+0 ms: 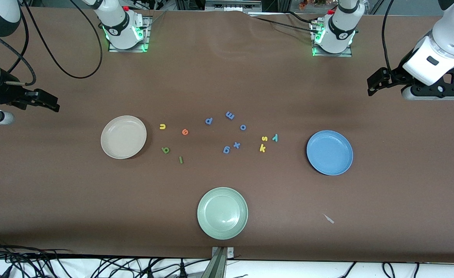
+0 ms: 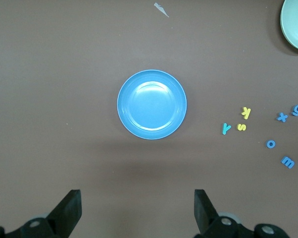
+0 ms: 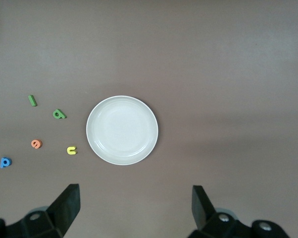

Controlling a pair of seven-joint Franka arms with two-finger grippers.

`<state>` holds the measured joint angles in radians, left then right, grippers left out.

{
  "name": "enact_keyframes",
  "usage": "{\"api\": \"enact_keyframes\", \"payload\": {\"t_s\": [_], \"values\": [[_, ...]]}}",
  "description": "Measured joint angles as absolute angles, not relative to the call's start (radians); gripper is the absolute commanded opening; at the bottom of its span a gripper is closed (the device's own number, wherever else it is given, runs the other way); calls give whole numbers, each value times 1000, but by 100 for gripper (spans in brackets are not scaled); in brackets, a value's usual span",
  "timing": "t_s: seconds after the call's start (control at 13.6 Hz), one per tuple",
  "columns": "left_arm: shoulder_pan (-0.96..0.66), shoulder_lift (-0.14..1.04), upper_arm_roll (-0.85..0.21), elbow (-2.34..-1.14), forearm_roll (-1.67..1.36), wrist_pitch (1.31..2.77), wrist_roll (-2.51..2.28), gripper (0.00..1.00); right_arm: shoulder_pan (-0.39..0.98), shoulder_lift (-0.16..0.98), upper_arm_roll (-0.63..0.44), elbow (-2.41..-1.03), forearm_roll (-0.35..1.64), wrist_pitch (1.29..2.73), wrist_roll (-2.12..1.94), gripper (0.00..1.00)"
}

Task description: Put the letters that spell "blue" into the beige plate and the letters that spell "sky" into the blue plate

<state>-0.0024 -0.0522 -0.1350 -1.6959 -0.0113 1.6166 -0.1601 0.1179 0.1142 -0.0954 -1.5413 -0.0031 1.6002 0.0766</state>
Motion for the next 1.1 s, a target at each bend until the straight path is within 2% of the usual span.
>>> {"api": "enact_keyframes", "payload": {"t_s": [1.1], "values": [[-2, -52, -135, -1696, -11, 1617, -160, 100, 131, 114, -92, -1541, -3, 1600, 77, 100]]}}
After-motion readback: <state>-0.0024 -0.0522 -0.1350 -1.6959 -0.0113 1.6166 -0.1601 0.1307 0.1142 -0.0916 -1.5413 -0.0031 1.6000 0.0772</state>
